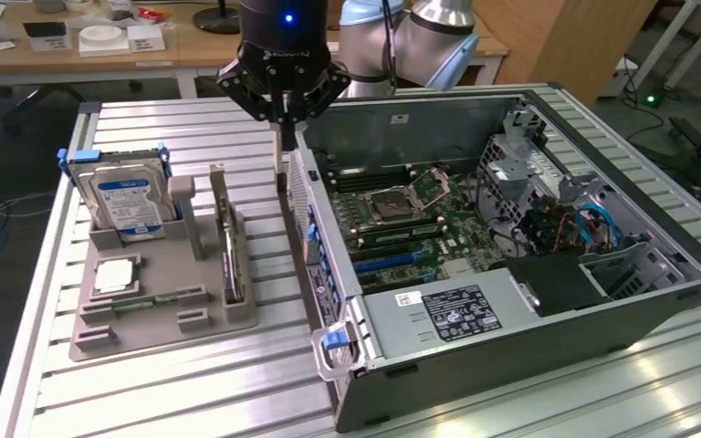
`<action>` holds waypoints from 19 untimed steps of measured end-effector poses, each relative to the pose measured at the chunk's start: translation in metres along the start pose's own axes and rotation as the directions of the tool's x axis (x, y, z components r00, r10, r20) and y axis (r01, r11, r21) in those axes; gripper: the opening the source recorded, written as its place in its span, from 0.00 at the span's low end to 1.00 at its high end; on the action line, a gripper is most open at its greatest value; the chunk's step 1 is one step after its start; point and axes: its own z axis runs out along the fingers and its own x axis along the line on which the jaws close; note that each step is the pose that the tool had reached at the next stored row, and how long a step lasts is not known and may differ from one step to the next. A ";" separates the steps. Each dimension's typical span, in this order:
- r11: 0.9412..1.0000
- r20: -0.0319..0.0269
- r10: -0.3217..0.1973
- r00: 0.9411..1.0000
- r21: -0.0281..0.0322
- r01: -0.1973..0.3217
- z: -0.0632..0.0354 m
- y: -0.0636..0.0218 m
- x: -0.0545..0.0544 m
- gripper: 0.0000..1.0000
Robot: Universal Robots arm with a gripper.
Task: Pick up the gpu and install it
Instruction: 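Reach for the gpu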
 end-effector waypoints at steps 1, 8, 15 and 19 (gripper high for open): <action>1.000 0.000 0.000 1.000 0.000 0.000 0.0001 -0.0001 0.001 0.10; 1.000 -0.001 0.000 1.000 0.000 0.000 0.0009 -0.0013 0.008 0.10; 1.000 -0.002 0.000 1.000 0.000 0.000 0.0018 -0.0023 0.014 0.10; 1.000 -0.002 0.000 1.000 0.000 0.000 0.0023 -0.0028 0.017 0.10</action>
